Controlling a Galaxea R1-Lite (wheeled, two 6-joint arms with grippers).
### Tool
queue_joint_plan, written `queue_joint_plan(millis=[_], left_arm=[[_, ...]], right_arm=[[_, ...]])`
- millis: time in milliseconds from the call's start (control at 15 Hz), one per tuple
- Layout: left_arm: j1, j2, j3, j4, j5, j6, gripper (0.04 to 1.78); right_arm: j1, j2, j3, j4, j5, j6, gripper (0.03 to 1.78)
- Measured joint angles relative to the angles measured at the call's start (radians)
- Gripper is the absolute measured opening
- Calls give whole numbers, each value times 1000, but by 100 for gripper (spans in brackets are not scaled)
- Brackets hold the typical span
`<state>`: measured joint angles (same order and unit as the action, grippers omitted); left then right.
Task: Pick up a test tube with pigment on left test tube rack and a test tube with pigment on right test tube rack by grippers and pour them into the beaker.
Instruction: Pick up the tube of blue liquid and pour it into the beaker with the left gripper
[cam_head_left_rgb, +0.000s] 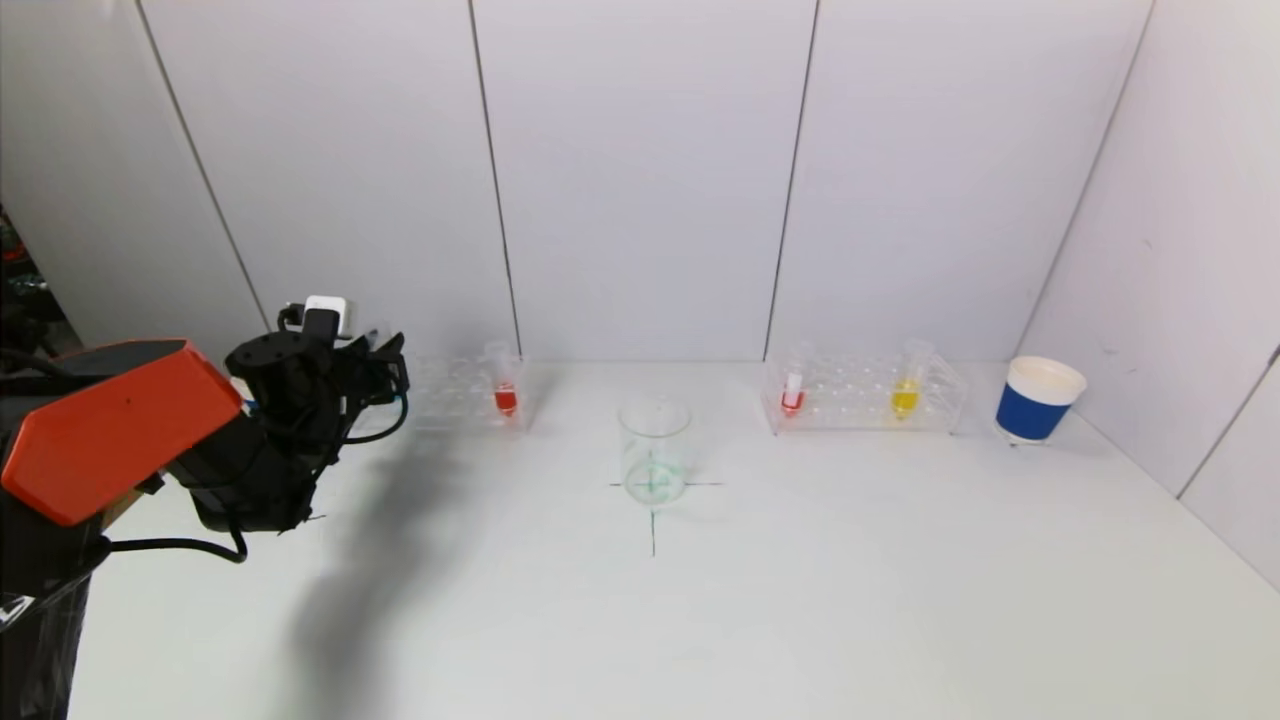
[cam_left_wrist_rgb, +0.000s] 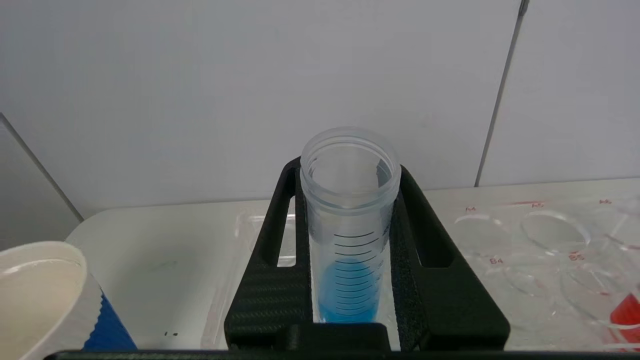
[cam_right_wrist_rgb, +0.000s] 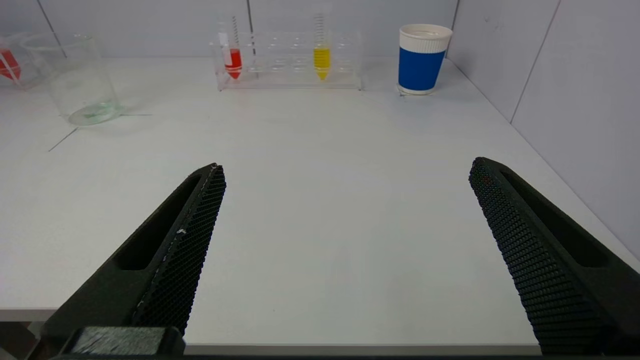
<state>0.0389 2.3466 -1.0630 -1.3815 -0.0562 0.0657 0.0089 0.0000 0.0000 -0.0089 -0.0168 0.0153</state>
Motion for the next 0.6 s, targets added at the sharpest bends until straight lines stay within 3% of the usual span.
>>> queue_joint_plan(millis=[600], left_arm=[[-4, -276, -37, 246, 2, -1, 45]], right_arm=[[0, 0, 0, 0, 0, 0, 177]])
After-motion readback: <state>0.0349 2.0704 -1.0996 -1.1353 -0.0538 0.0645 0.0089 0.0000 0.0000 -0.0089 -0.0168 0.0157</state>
